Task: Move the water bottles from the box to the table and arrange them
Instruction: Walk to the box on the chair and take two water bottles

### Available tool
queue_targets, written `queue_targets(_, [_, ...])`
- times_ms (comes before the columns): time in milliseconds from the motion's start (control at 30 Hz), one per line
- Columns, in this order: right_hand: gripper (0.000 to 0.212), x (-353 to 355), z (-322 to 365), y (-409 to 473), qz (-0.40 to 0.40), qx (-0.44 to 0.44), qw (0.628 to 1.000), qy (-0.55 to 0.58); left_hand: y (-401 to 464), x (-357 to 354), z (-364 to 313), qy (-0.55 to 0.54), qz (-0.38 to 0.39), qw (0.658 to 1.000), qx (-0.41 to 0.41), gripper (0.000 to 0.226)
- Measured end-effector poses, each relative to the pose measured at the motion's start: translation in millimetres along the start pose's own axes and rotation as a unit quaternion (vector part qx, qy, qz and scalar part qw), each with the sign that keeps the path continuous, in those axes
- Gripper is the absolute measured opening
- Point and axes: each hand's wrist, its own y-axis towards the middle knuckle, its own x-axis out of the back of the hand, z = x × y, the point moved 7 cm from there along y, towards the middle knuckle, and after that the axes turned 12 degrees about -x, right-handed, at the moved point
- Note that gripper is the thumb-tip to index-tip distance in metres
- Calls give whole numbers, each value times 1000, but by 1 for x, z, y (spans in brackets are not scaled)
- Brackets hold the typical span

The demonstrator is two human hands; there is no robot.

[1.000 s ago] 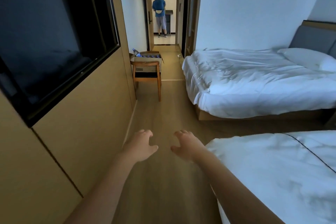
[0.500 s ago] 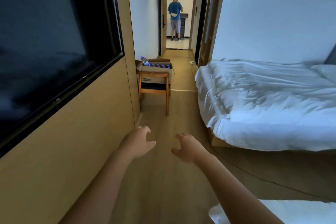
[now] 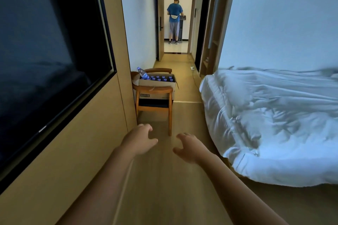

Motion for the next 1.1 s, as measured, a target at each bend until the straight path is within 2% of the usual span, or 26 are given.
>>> queue_targets(300, [55,14,13,175,-4,-34,997,68,168,-14,64,-25,29,999,-12,54])
queue_targets(500, [47,31,18,304,-5,-8,997,81,293,-19,99,-36,36,999,-11,54])
queue_targets(800, [33,99,43,524,-3,37,995,89,502,22,154,-29,9,1000,3,48])
queue_targets(900, [27,98,58,578,17,38,994,105,548,24,178,-25,18,999,17,40])
queue_targets(1100, [30,91,76,694,49,42,992,106,654,19,235,-44,15,998,31,48])
